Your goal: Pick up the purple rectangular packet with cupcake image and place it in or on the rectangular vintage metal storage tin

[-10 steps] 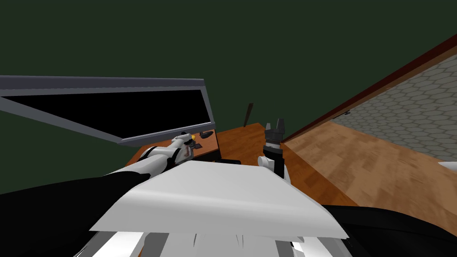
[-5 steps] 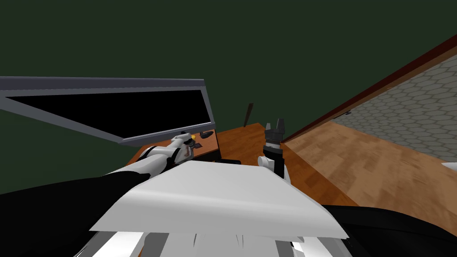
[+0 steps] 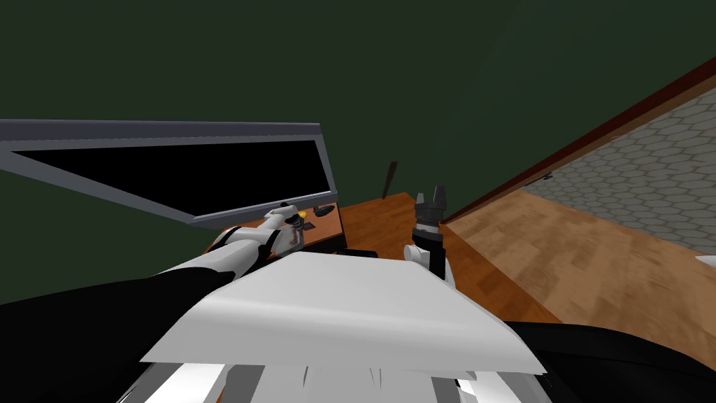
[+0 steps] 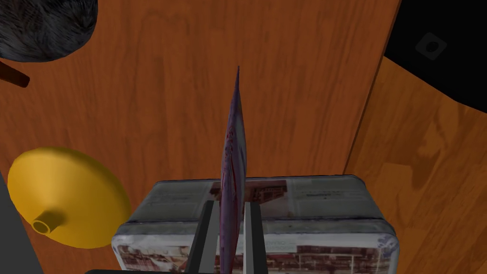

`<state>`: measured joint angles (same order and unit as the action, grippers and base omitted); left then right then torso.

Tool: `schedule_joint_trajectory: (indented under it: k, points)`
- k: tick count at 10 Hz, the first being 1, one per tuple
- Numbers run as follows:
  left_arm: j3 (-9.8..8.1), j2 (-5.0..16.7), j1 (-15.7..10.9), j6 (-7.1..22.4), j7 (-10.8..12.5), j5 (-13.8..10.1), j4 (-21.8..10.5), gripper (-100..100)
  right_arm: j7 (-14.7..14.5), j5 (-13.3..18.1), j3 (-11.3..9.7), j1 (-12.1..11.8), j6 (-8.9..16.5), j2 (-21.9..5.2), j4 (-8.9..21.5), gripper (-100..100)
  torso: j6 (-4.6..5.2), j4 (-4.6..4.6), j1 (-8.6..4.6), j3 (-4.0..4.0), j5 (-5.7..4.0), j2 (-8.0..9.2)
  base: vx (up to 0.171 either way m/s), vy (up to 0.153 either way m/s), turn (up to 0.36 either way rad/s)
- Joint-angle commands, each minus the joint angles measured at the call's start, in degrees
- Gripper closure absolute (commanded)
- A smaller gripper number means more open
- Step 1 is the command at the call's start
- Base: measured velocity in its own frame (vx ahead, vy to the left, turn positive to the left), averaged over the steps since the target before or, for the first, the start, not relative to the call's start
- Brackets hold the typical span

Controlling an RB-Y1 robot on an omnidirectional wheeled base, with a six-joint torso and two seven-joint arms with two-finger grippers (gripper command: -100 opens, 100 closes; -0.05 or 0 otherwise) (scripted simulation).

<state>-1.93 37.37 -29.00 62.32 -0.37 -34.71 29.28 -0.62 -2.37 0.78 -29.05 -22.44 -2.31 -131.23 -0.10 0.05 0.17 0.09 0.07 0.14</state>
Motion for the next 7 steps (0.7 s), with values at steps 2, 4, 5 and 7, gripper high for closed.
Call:
schedule_joint_trajectory:
  k: [2,4,5,7]
  points:
    - [0.54,2.52,-0.39,3.56,-0.51,-1.25,1.86,100,0.0,0.0,0.0,0.0,0.0,0.0,0.0,0,-0.02,-0.01,0.03,0.01,0.01,0.02,-0.033,0.024,0.005]
    - [0.9,3.89,-0.9,5.51,-0.7,-1.91,2.7,100,0.0,0.0,0.0,0.0,0.0,0.0,0.0,0,-0.01,0.0,0.04,0.02,0.02,0.05,-0.033,0.02,0.005]
    - [1.09,4.58,-1.15,6.47,-0.79,-2.22,3.11,100,0.0,0.0,0.0,0.0,0.0,0.0,0.0,0,0.0,-0.02,0.02,0.0,0.02,0.02,-0.022,0.008,-0.012]
    - [1.45,5.89,-1.63,8.29,-0.98,-2.82,3.91,100,0.0,0.0,0.0,0.0,0.0,0.0,0.0,0,-0.12,-0.08,0.04,-0.03,0.0,0.0,-0.013,0.007,0.001]
